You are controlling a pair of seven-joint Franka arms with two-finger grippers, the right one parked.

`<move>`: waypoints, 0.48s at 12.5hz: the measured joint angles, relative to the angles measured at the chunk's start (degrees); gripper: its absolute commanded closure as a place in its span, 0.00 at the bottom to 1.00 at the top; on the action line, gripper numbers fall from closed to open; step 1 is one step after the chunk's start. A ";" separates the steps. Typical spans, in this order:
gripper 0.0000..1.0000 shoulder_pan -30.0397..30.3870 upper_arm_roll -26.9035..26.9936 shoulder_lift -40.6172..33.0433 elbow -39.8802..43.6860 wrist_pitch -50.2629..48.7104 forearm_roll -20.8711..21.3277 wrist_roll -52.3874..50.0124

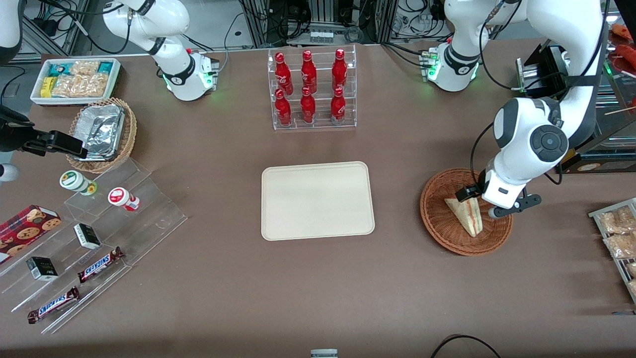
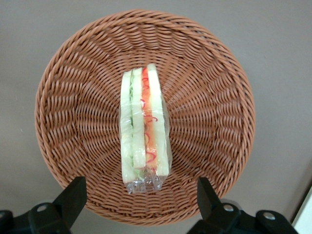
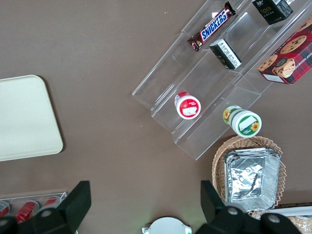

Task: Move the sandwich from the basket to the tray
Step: 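Close the left gripper on the sandwich and lift it from the basket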

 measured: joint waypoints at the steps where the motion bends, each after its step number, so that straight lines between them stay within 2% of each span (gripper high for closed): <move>1: 0.00 0.00 0.00 0.39 0.00 0.53 0.00 -2.12; 6: 0.00 0.00 0.00 2.32 -0.04 2.52 0.00 -3.97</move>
